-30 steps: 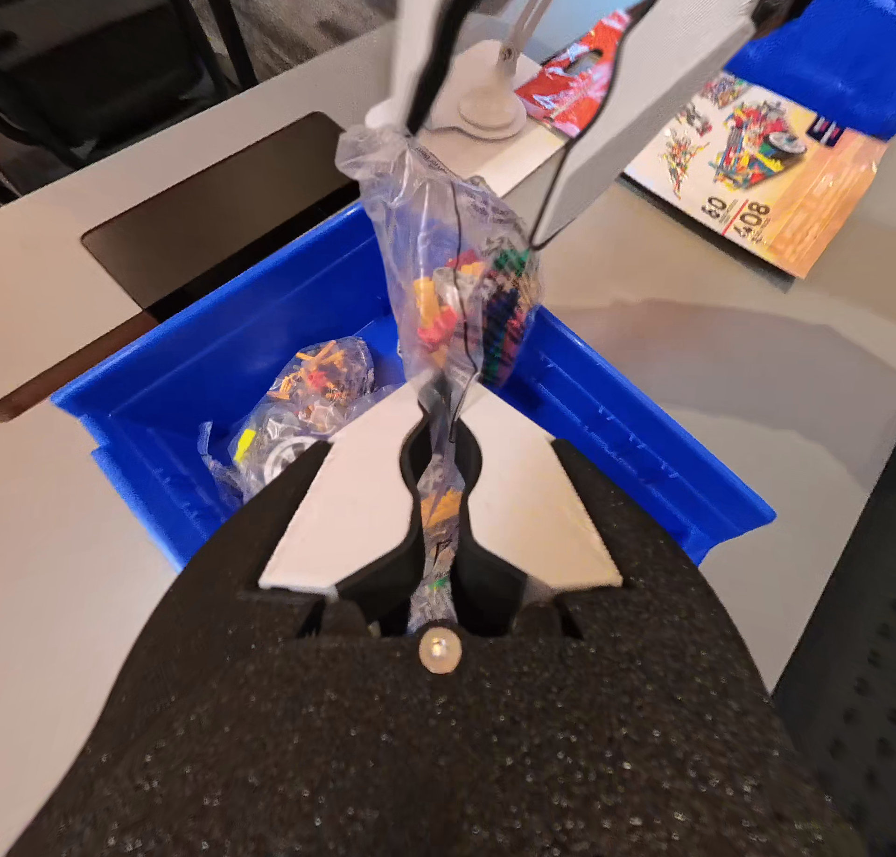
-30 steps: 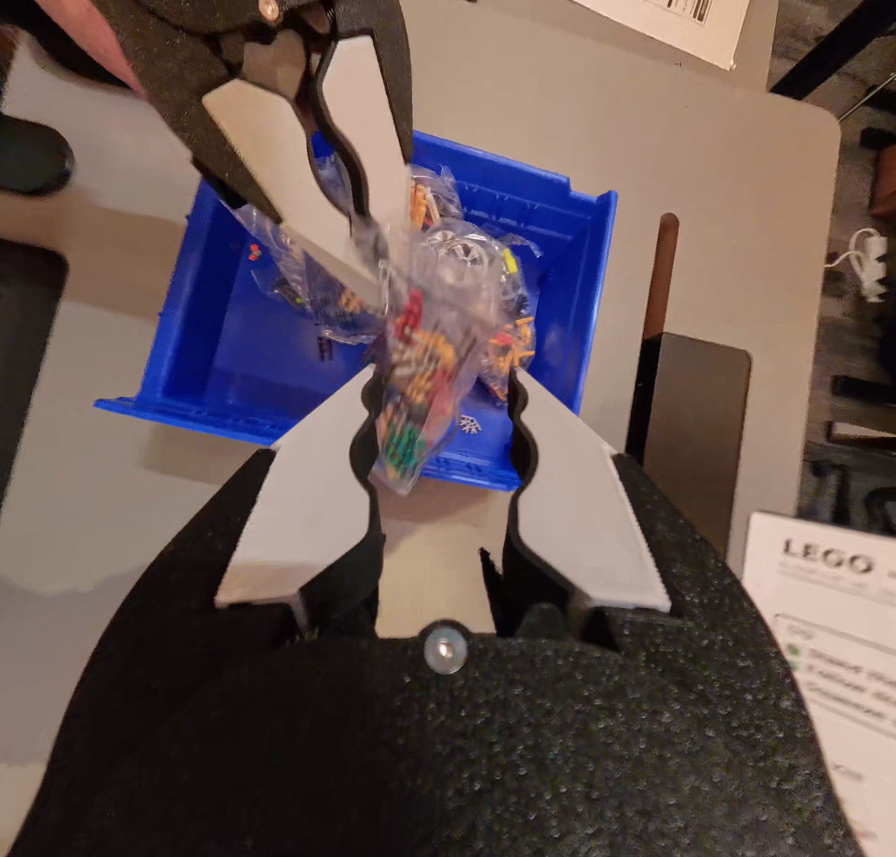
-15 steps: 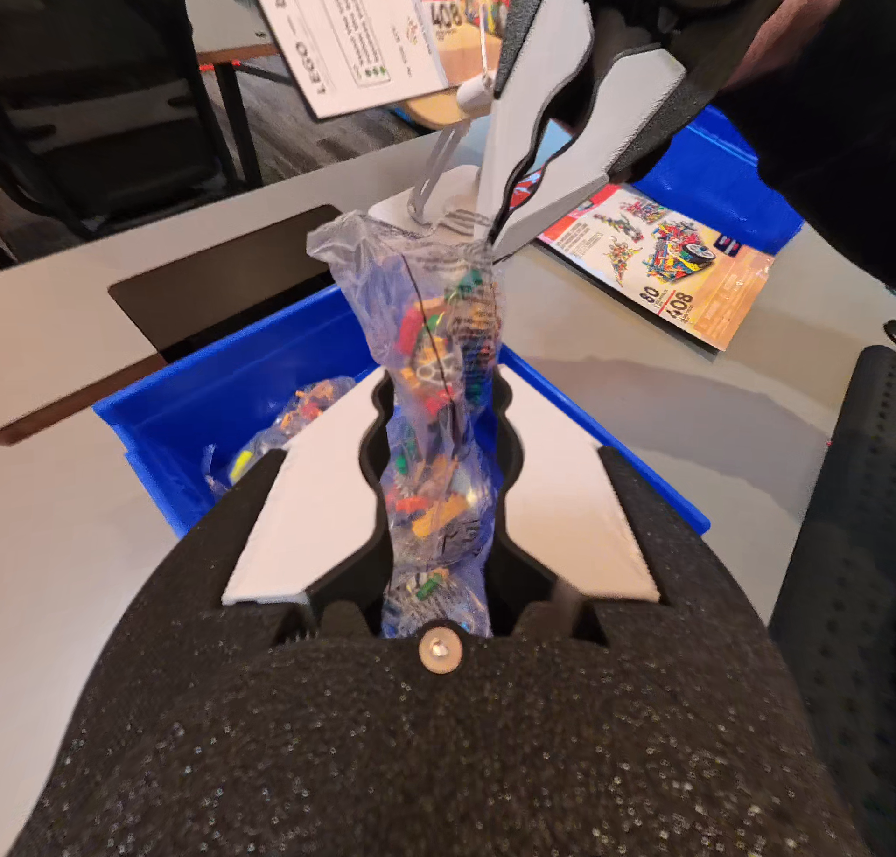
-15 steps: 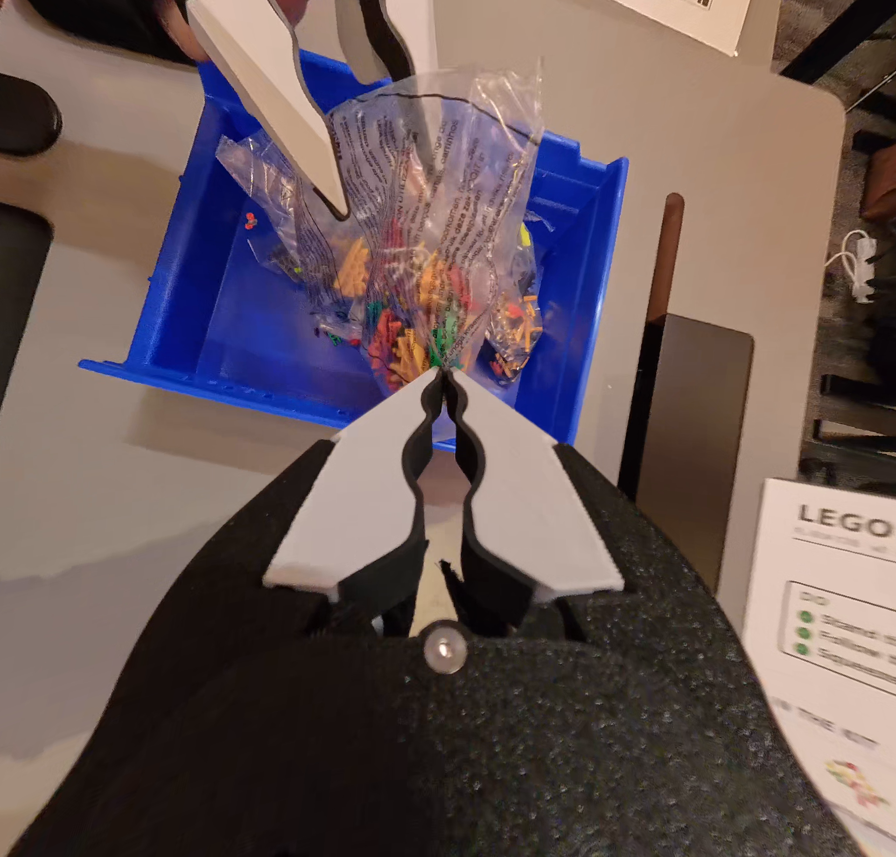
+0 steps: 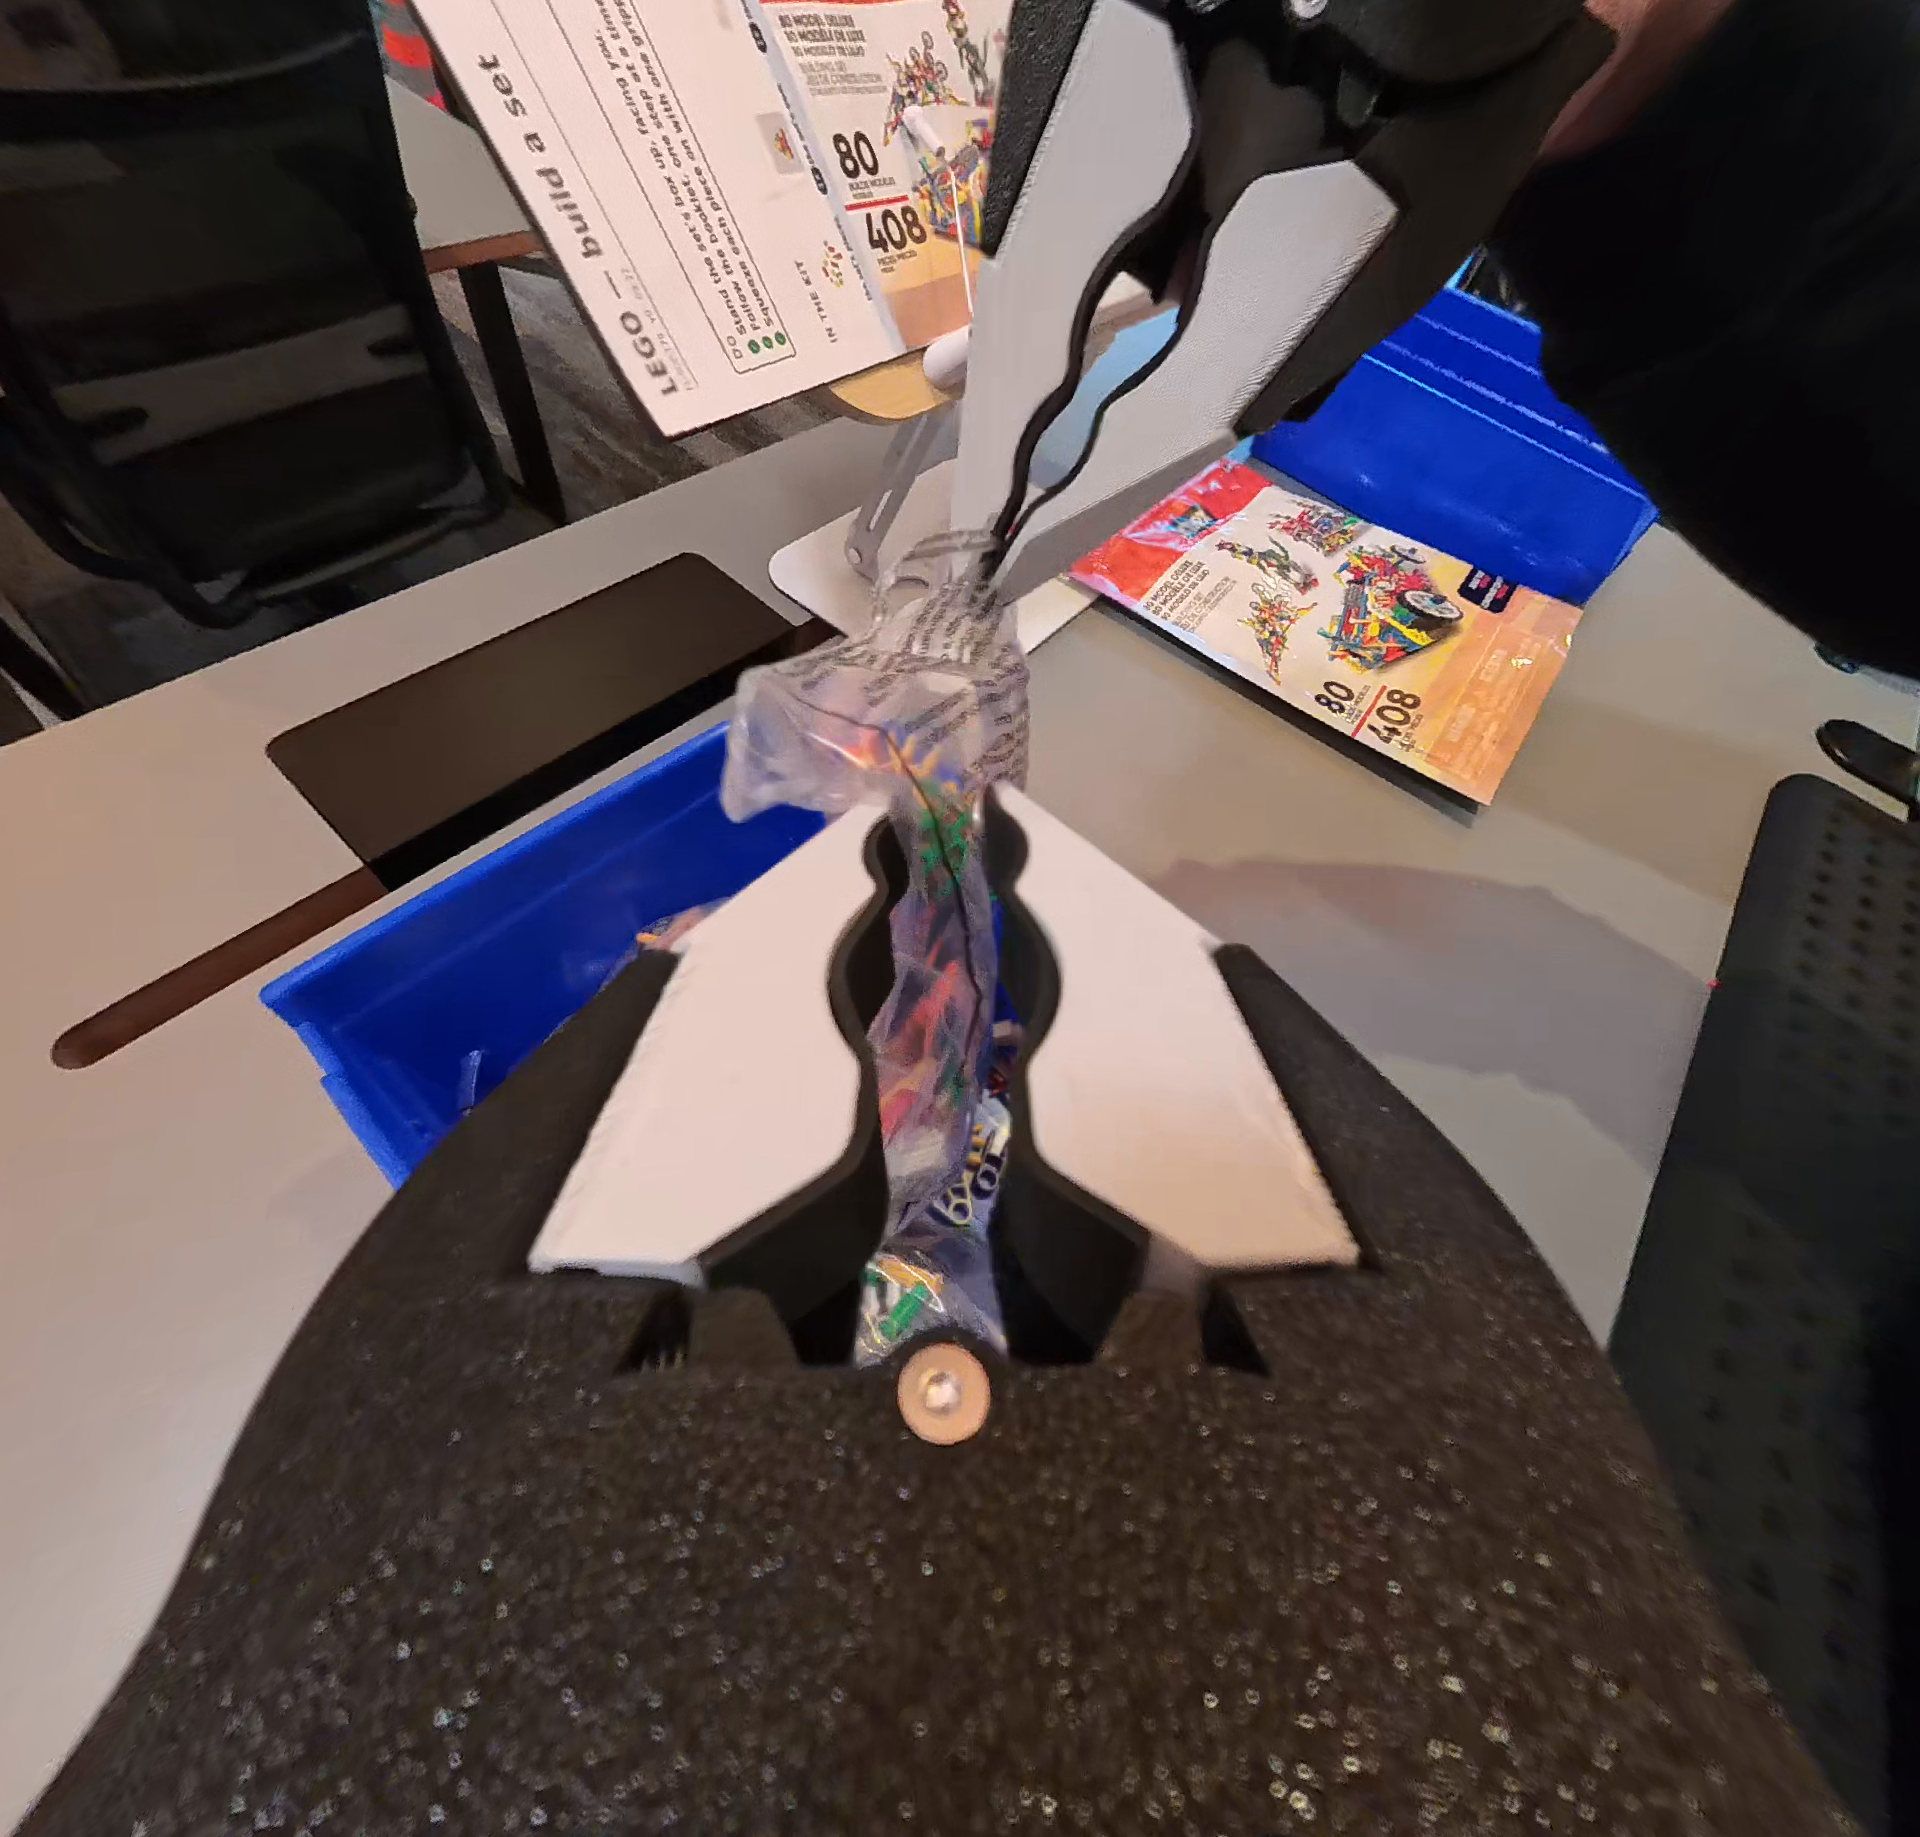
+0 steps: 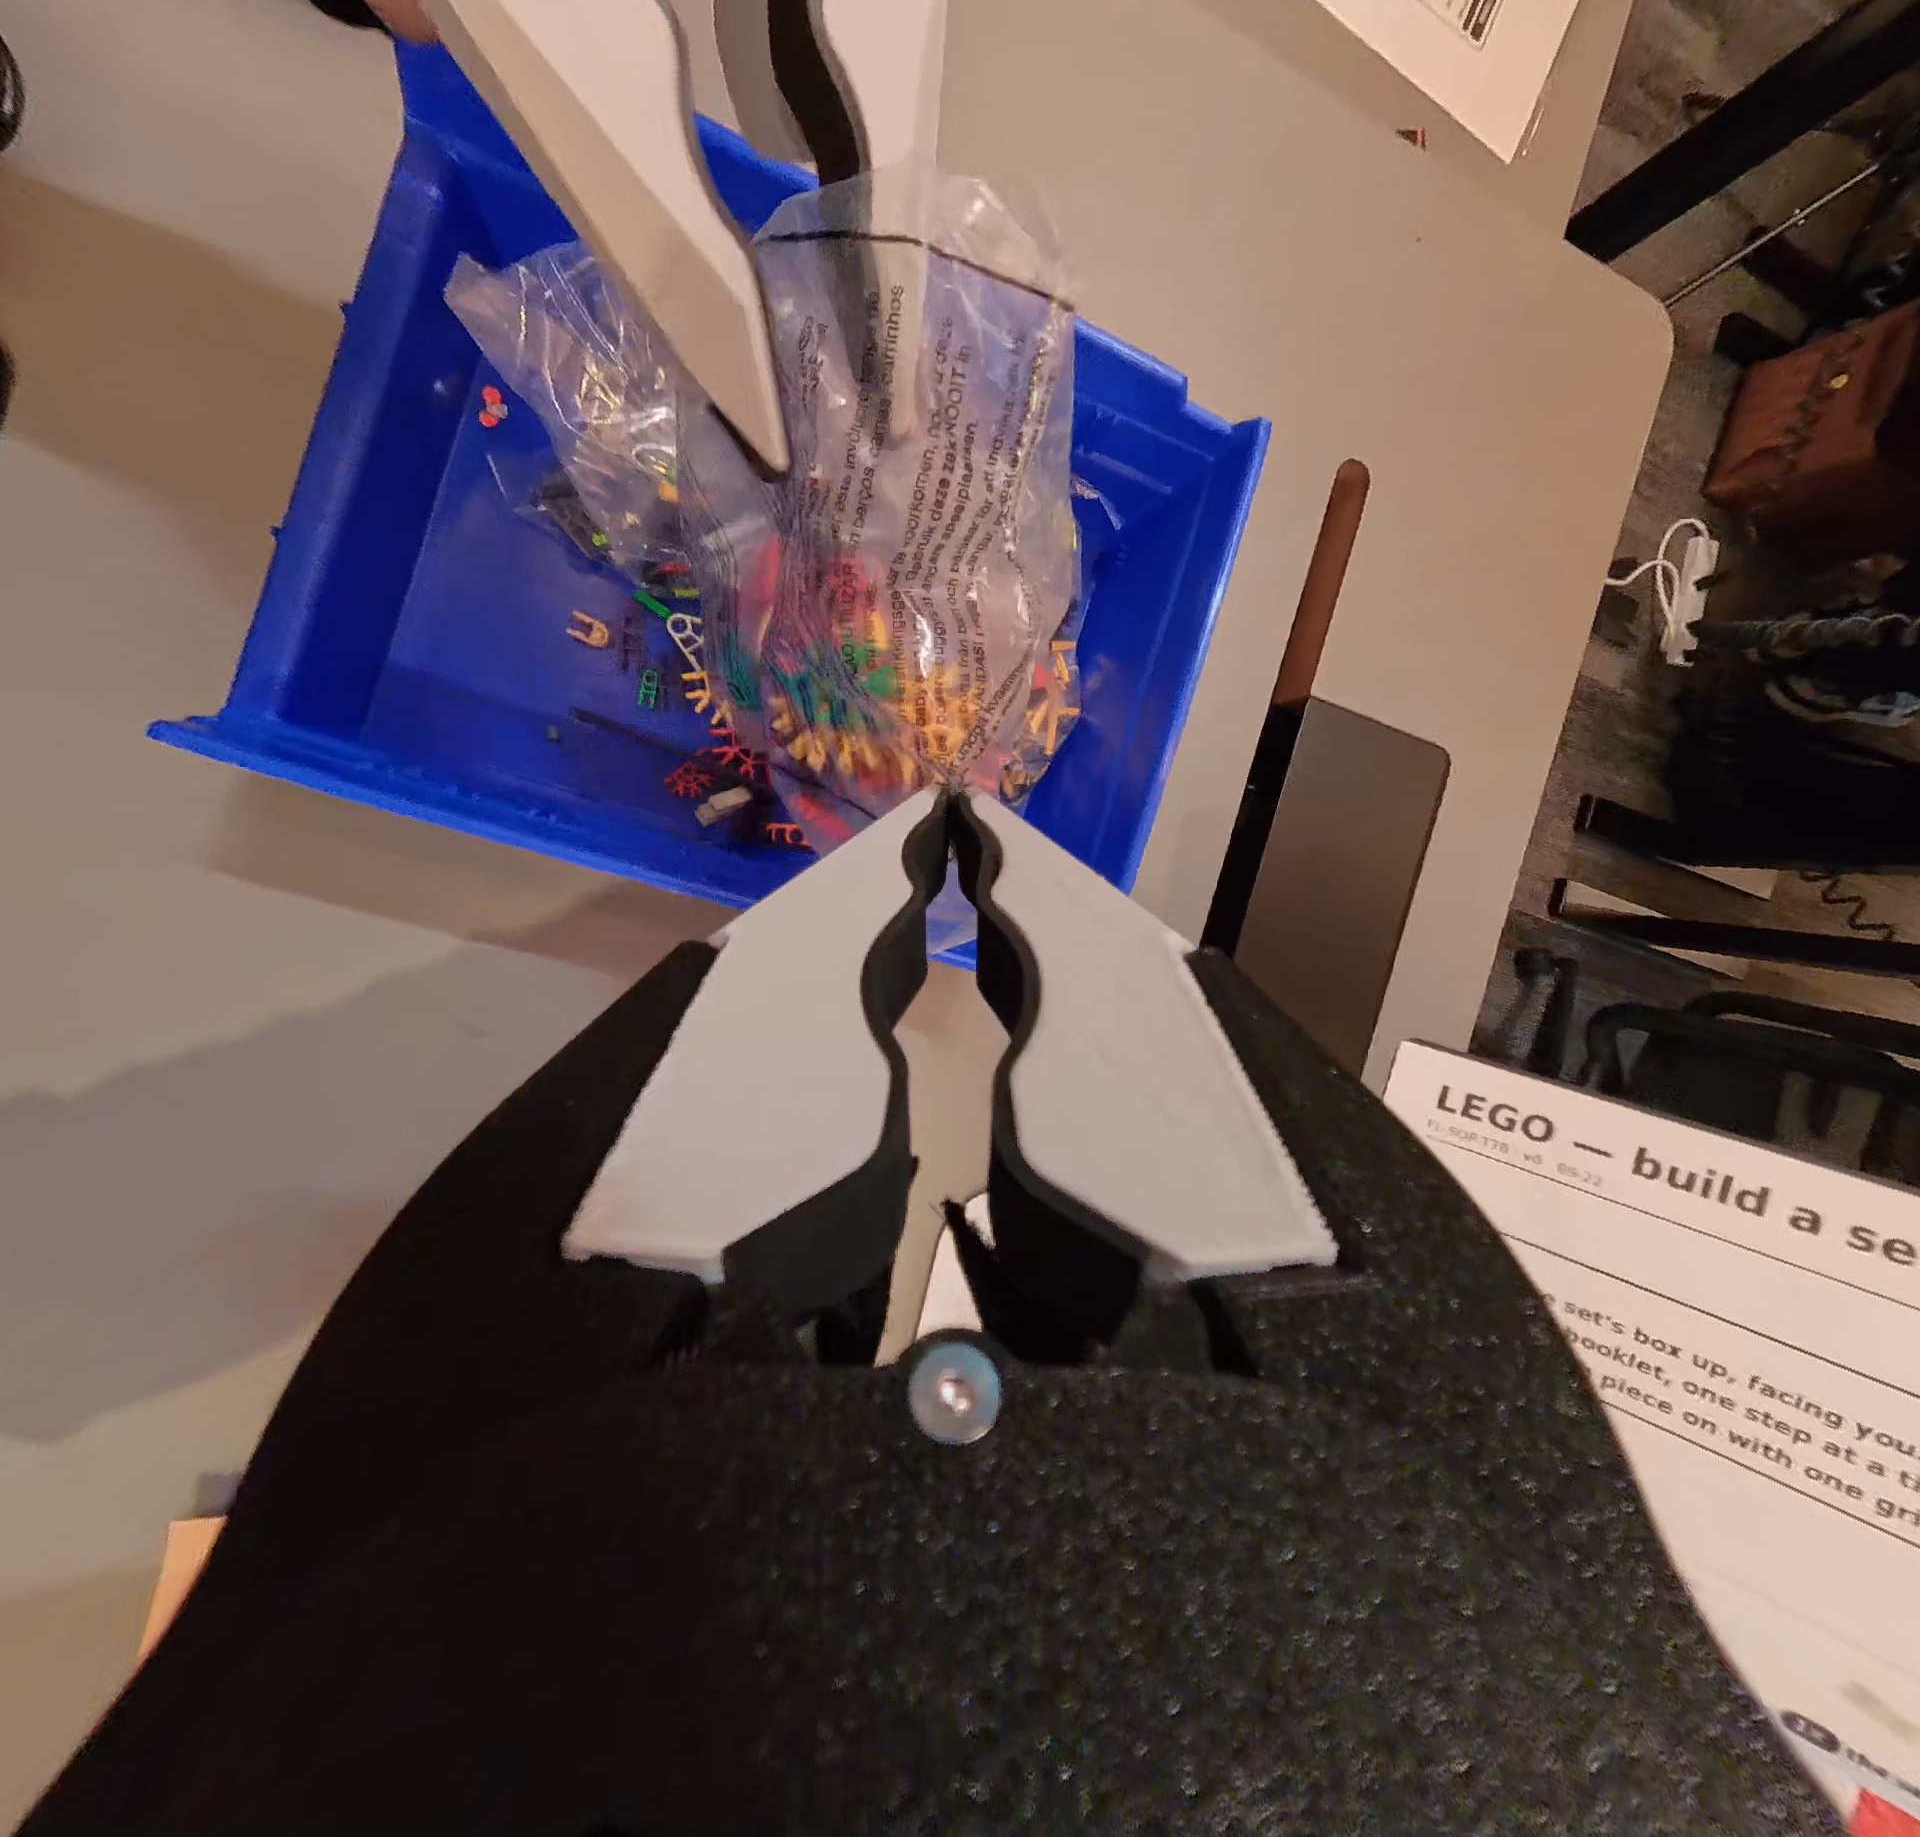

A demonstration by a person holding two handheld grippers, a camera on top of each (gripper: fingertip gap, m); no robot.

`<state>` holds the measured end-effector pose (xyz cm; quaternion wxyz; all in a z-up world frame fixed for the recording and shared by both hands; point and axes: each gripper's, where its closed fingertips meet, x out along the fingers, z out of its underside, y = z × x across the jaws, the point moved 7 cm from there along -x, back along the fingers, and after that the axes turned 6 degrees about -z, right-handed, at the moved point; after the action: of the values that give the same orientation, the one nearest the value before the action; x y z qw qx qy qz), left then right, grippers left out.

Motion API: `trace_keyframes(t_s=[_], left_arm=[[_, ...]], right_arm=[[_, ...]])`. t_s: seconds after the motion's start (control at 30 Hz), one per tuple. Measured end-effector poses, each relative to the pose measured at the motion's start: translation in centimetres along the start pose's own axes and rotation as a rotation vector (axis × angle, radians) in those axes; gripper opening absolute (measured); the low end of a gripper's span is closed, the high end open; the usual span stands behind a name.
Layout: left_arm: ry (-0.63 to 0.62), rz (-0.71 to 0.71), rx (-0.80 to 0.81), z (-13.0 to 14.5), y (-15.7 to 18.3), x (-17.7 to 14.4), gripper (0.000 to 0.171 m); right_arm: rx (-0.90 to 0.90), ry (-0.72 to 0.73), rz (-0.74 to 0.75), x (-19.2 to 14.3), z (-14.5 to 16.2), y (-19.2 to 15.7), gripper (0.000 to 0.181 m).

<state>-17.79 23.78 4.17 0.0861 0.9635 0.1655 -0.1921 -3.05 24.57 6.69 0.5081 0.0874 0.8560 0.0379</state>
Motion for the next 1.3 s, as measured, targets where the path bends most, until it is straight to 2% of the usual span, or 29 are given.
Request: trace_keyframes(t_s=[0.07, 0.23, 0.27, 0.37, 0.47, 0.53, 0.57, 0.63, 0.7, 0.73, 0.8, 0.87, 0.93, 1.0, 1.1, 1.17, 1.3], left_arm=[[0.018, -0.026, -0.012, 0.0, -0.3, -0.2, 0.001], [0.122, -0.023, -0.05, -0.7, -0.4, -1.1, 0.0], [0.133, -0.016, -0.059, -1.0, -0.4, -1.2, 0.006], [0.086, -0.031, -0.058, -1.0, -0.7, -1.2, 0.041], [0.024, -0.068, -0.019, -0.4, -0.8, -0.9, 0.04], [0.04, -0.075, -0.005, -0.1, -0.9, -1.0, 0.009], [0.037, -0.063, -0.003, 0.0, -0.8, -1.0, 0.002], [0.023, -0.081, 0.033, -0.2, -0.5, -0.9, 0.0], [0.075, -0.119, 0.095, -1.8, 0.2, -1.4, 0.0], [0.086, -0.103, 0.095, -2.6, 0.5, -1.5, 0.0], [0.029, -0.099, 0.132, -2.7, 0.6, -0.9, 0.008], [-0.043, -0.052, 0.076, -1.4, 0.0, -0.1, 0.026], [-0.006, -0.082, 0.082, -1.3, 0.1, -0.4, 0.027], [-0.006, -0.089, 0.059, -0.9, 0.1, -0.6, 0.042], [-0.14, -0.039, -0.021, 2.4, -0.8, 0.2, 0.054], [-0.171, -0.031, -0.032, 4.3, -1.3, 0.3, 0.05], [-0.197, -0.008, -0.03, 6.1, -1.7, 0.7, 0.024]], right_arm=[[0.005, 0.033, 0.009, -0.5, -0.5, 0.2, 0.0], [0.008, 0.066, 0.034, -1.5, -1.3, 0.5, 0.0], [0.007, 0.073, 0.037, -1.7, -1.5, 0.5, 0.0], [0.009, 0.069, 0.027, -1.8, -1.5, 0.5, 0.0], [0.036, 0.11, 0.008, -1.6, -1.2, 0.5, 0.0], [0.063, 0.159, -0.027, -1.5, -1.0, 0.2, 0.0], [0.066, 0.138, -0.039, -1.1, -0.6, 0.0, 0.0], [0.059, 0.093, 0.002, -0.6, 0.0, 0.0, 0.0], [0.099, 0.231, -0.003, -1.6, -0.9, -0.2, 0.0], [0.108, 0.251, -0.005, -1.7, -1.0, -0.3, 0.0], [0.104, 0.251, -0.005, -1.4, -0.9, -0.5, 0.0], [0.13, 0.293, -0.02, -1.3, -1.1, -0.5, 0.0], [0.12, 0.266, -0.008, -0.8, -0.6, -0.7, 0.0], [0.135, 0.345, -0.002, -1.7, -0.8, -0.7, 0.0], [0.161, 0.384, -0.018, -1.7, -0.1, -0.9, 0.0], [0.185, 0.409, -0.015, -1.8, 0.6, -1.0, 0.0], [0.211, 0.445, -0.025, -1.8, 1.7, -1.4, 0.0]])
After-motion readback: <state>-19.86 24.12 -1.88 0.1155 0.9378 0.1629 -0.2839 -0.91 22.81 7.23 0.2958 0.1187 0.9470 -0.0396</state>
